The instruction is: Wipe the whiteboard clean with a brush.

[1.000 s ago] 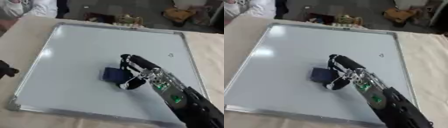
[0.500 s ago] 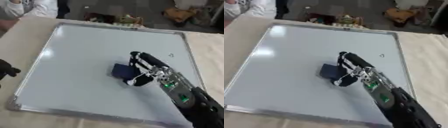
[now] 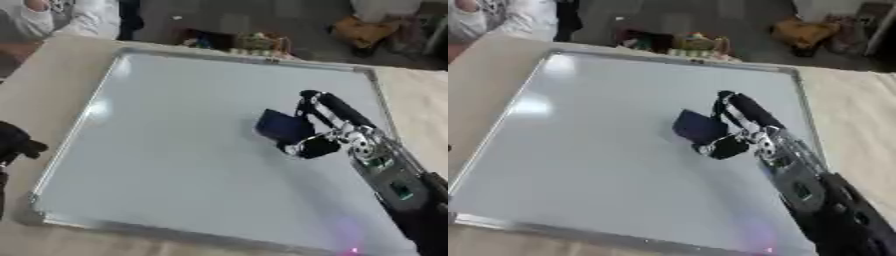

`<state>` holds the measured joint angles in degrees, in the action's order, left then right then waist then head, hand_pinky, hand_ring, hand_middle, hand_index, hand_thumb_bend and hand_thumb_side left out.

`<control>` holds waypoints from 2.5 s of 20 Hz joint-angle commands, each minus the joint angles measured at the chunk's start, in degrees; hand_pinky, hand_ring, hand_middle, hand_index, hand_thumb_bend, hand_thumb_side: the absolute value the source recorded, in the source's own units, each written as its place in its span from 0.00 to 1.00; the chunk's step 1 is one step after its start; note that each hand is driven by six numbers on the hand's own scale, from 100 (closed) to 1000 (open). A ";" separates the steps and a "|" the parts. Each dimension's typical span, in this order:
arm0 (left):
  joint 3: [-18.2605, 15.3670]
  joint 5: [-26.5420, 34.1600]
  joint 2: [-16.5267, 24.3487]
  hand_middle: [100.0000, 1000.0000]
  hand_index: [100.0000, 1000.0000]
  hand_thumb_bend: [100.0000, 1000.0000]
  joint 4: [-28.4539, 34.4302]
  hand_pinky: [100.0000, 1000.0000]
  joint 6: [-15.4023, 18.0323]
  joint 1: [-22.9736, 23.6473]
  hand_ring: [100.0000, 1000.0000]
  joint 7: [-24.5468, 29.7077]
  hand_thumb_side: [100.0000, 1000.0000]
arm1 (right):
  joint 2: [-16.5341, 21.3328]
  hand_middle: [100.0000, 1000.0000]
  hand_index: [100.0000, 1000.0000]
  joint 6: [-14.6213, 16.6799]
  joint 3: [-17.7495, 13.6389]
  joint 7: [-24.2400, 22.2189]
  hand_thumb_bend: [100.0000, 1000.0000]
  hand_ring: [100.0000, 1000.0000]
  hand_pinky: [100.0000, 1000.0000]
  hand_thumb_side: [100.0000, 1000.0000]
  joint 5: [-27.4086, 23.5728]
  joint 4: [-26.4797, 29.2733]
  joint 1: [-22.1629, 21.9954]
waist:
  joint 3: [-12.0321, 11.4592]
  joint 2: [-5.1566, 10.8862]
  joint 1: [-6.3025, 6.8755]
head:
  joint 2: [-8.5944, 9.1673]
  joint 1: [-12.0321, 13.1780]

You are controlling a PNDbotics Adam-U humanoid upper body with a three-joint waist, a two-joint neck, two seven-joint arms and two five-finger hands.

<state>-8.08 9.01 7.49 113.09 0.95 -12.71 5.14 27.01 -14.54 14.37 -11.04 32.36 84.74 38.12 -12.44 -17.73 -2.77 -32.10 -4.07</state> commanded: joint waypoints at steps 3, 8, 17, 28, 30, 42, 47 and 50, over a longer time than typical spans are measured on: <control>-0.51 -0.43 0.09 0.38 0.43 0.00 0.63 0.50 0.34 -0.38 0.32 0.27 0.90 | 3.74 0.14 0.07 -1.74 -3.32 2.31 0.45 1.00 0.78 0.00 -2.25 -1.67 1.48 | -0.42 0.50 0.25 | 1.28 0.27; -0.58 -0.59 0.09 0.38 0.43 0.00 0.53 0.50 0.61 -0.41 0.32 0.38 0.91 | 5.57 0.14 0.08 -3.84 -5.91 3.74 0.45 1.00 0.79 0.00 -5.20 -4.39 2.22 | -0.86 -0.12 0.33 | 1.93 -0.09; -0.57 -0.69 0.08 0.38 0.42 0.00 0.54 0.50 0.52 -0.60 0.31 0.53 0.91 | 7.49 0.13 0.08 -5.52 -8.56 6.21 0.44 1.00 0.78 0.00 -6.89 -7.36 2.75 | -0.91 -0.39 0.11 | 2.21 -1.24; -0.60 -0.85 0.11 0.38 0.42 0.00 0.46 0.50 0.43 -0.50 0.31 0.54 0.91 | 9.05 0.13 0.09 -6.01 -9.63 8.79 0.40 0.99 0.77 0.00 -7.02 -9.65 2.46 | -0.83 -0.39 0.07 | 2.10 -1.64; -0.59 -0.91 0.10 0.38 0.42 0.00 0.43 0.50 0.41 -0.46 0.31 0.63 0.91 | 9.42 0.13 0.08 -6.32 -9.88 9.45 0.38 0.99 0.77 0.00 -6.40 -10.26 2.19 | -0.80 -0.42 0.13 | 2.05 -1.63; -0.61 -0.99 0.06 0.38 0.42 0.00 0.30 0.50 0.34 -0.35 0.31 0.76 0.91 | 10.11 0.13 0.09 -6.52 -9.84 10.18 0.28 0.97 0.74 0.00 -3.51 -13.10 0.87 | -0.54 -0.32 0.42 | 1.98 -1.42; -0.60 -1.01 0.05 0.38 0.42 0.00 0.27 0.50 0.33 -0.32 0.31 0.81 0.92 | 10.08 0.13 0.09 -6.19 -9.78 10.19 0.25 0.97 0.74 0.00 -1.95 -13.97 0.71 | -0.43 -0.41 0.40 | 1.96 -1.48; -0.62 -1.04 0.06 0.38 0.42 0.00 0.28 0.50 0.38 -0.36 0.31 0.81 0.92 | 10.09 0.14 0.11 -5.32 -9.18 8.70 0.22 0.97 0.74 0.00 -1.60 -14.10 0.55 | -0.52 -0.48 0.41 | 1.96 -1.75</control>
<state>-8.38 8.01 7.04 112.75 1.25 -12.71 5.77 35.03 -20.18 5.28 -1.93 30.21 70.35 38.23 -12.96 -19.11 -2.54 -30.58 -5.70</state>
